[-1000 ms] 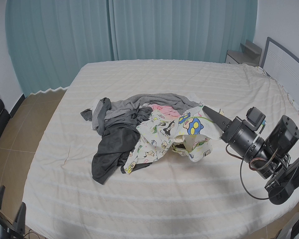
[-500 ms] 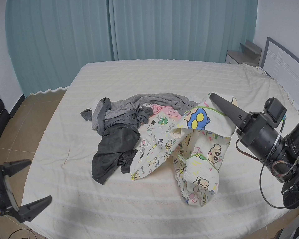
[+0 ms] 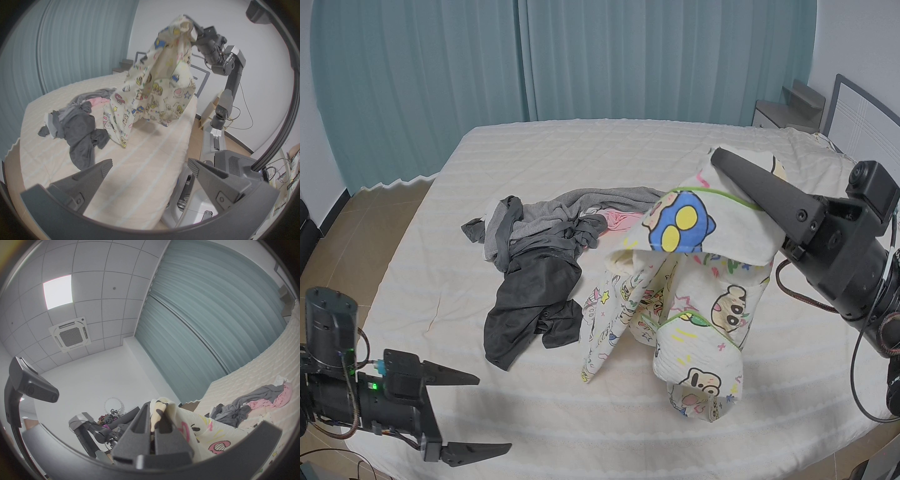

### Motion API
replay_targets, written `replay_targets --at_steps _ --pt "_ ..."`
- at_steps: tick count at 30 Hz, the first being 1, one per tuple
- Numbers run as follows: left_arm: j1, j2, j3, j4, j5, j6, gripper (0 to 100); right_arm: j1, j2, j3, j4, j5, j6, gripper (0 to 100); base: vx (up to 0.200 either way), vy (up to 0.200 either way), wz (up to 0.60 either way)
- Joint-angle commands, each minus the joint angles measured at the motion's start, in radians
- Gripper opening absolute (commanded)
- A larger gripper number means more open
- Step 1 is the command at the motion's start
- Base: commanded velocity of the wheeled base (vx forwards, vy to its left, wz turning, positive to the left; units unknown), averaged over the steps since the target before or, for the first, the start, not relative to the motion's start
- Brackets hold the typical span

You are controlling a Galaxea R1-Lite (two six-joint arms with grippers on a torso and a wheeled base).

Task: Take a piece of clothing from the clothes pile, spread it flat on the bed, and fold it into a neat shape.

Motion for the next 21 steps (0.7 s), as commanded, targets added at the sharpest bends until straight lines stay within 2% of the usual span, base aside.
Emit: replay_targets --at_steps 1,4,6,9,13,16,21 --pt "-0.040 0.222 0.016 -0.146 0.011 0.002 100 0.050 -0.049 0.007 0.002 0.007 -0.003 0 0.000 0.000 0.00" --pt "-0.064 0.291 0.033 -0.264 0.051 0.001 100 0.074 -0.083 0.006 0.011 0.009 -0.003 0 0.000 0.000 0.00" --pt "-0.092 0.335 0.059 -0.359 0.122 -0.007 100 0.096 -0.097 0.007 0.016 0.009 -0.003 0 0.000 0.000 0.00" --pt "-0.116 0.363 0.067 -0.406 0.142 -0.016 100 0.099 -0.095 0.007 0.022 0.009 -0.003 0 0.000 0.000 0.00" --pt "-0.227 0.381 0.068 -0.426 0.142 -0.116 100 0.100 -0.086 0.004 0.022 0.009 -0.002 0 0.000 0.000 0.00" --pt "-0.273 0.395 0.068 -0.458 0.142 -0.174 100 0.100 -0.088 0.000 0.022 0.009 0.000 0 0.000 0.000 0.00" --pt "-0.383 0.401 0.091 -0.574 0.145 -0.314 100 0.099 -0.083 -0.003 0.024 0.007 0.001 0 0.000 0.000 0.00"
